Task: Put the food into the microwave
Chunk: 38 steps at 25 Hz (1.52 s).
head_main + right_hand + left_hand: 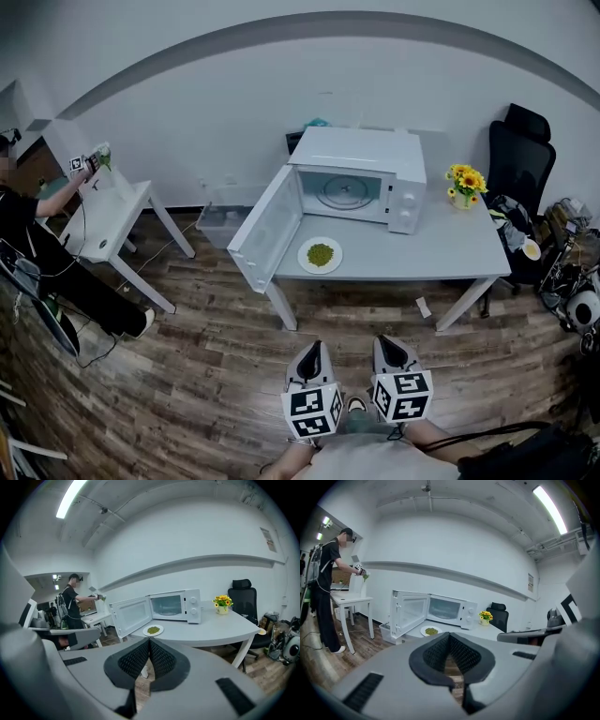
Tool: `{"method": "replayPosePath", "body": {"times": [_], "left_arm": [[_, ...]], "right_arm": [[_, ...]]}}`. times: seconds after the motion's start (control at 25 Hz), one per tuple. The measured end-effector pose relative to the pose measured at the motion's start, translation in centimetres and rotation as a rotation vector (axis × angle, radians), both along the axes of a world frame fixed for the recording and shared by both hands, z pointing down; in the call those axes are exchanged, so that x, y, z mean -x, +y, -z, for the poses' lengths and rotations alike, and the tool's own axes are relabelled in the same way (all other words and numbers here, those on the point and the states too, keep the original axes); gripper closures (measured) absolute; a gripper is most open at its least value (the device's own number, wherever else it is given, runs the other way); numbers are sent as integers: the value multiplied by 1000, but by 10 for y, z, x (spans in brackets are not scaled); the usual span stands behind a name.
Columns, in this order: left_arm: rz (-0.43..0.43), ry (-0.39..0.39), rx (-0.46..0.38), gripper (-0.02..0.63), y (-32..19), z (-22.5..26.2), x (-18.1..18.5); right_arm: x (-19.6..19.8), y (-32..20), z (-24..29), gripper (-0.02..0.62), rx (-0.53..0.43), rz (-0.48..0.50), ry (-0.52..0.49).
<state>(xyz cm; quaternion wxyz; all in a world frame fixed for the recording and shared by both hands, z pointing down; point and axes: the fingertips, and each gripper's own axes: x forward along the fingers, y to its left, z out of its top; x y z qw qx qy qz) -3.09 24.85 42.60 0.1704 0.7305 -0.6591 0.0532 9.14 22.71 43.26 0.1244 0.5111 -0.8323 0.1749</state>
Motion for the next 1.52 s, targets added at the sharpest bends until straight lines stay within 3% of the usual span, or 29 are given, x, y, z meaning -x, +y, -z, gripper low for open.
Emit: {"method": "replayPosePath", "body": {"times": [0.8, 1.52], "left_arm": [[139, -5, 27, 604, -67, -2, 7], [180, -8, 66, 604, -99, -18, 3]], "right_arm": [[7, -85, -1, 580, 12, 130, -9], [-3, -124, -13, 580, 38, 155, -9]]}}
